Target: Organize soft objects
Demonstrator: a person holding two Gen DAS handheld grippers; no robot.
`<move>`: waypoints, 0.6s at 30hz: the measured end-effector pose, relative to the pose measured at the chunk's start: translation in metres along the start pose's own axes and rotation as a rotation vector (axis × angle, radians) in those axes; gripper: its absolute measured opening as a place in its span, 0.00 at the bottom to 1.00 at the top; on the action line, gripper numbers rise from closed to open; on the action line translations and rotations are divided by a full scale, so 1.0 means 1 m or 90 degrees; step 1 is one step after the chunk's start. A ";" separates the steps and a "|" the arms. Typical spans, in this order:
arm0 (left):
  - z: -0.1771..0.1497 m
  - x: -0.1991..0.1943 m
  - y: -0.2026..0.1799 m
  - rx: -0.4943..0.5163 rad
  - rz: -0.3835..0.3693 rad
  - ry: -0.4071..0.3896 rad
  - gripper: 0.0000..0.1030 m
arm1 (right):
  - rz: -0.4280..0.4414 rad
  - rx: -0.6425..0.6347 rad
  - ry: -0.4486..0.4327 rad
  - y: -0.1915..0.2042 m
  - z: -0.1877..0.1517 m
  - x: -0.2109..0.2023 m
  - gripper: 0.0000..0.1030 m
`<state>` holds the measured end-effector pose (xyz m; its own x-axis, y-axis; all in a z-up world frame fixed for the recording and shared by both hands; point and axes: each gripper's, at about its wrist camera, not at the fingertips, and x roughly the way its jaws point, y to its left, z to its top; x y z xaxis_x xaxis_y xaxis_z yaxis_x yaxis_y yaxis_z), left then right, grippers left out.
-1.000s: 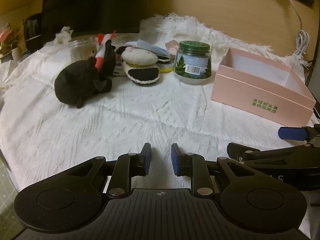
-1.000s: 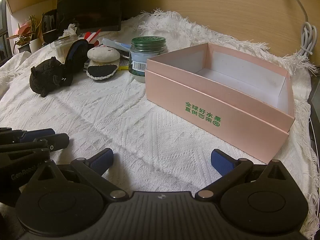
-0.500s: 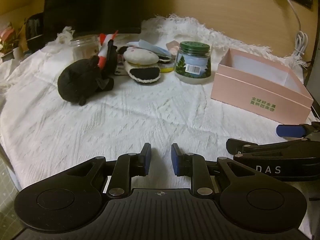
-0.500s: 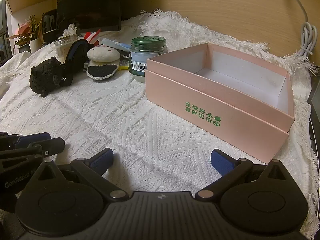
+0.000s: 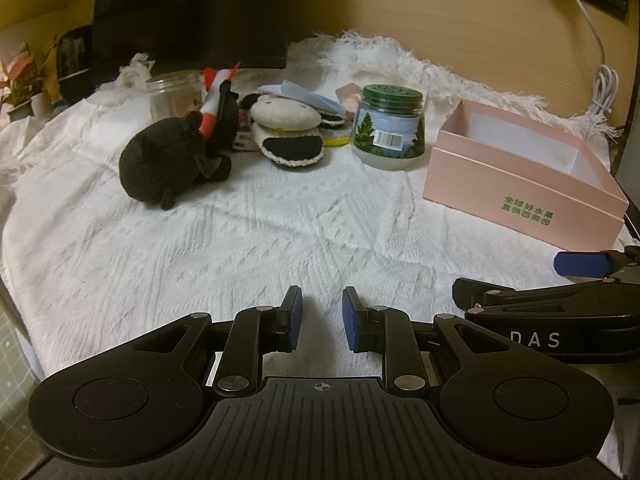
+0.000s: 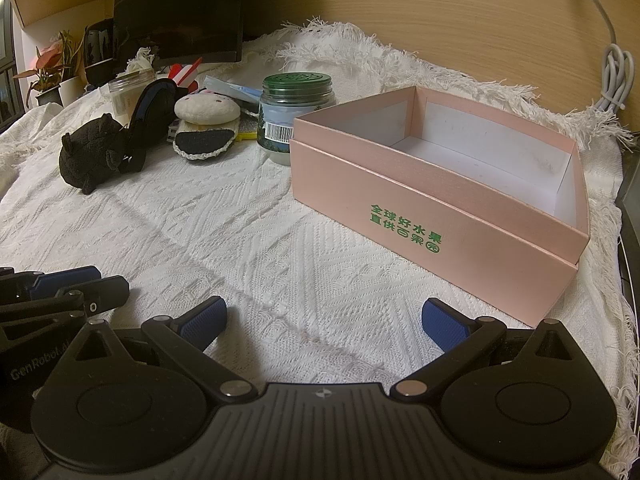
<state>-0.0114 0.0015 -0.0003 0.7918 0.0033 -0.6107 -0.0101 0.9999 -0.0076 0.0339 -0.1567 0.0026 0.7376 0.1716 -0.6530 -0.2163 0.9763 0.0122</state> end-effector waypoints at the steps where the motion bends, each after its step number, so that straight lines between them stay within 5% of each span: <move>1: 0.000 0.000 0.000 0.000 0.000 -0.001 0.24 | 0.000 0.000 0.000 0.000 0.000 0.000 1.00; 18: -0.001 -0.002 0.002 -0.007 -0.002 -0.005 0.24 | 0.001 0.000 0.001 0.000 0.000 0.000 1.00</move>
<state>-0.0135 0.0032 0.0002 0.7970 0.0004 -0.6040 -0.0145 0.9997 -0.0185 0.0343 -0.1568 0.0027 0.7367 0.1723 -0.6539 -0.2165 0.9762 0.0133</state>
